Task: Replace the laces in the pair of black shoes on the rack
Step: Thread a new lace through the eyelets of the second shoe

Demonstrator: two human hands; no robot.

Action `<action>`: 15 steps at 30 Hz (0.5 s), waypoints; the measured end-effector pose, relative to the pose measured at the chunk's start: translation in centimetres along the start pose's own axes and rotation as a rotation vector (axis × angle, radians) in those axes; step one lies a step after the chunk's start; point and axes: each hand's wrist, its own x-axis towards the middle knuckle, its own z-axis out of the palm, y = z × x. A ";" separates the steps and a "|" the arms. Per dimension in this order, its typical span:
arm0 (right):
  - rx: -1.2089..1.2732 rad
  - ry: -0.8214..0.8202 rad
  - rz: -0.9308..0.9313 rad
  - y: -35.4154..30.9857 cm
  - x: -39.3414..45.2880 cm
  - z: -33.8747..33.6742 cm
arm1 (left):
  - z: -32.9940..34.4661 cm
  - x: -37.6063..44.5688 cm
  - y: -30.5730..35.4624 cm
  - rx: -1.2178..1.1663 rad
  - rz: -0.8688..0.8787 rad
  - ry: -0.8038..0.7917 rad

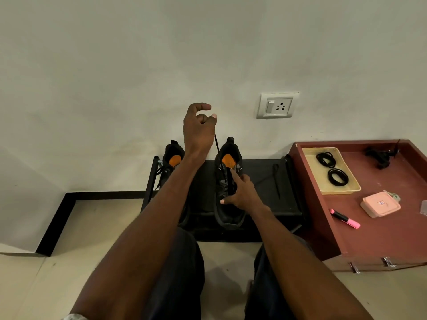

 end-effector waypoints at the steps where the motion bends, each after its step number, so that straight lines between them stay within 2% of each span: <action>1: -0.030 0.005 -0.009 0.0 -0.1 0.2 | 0.2 -0.2 0.3 -0.014 0.000 0.002; 7: -0.090 0.014 -0.007 -0.1 0.0 0.5 | 0.2 -0.4 1.9 -0.088 0.025 0.076; 15: -0.095 -0.013 0.021 -0.2 0.1 0.3 | 0.7 -0.9 3.4 -0.141 0.075 0.058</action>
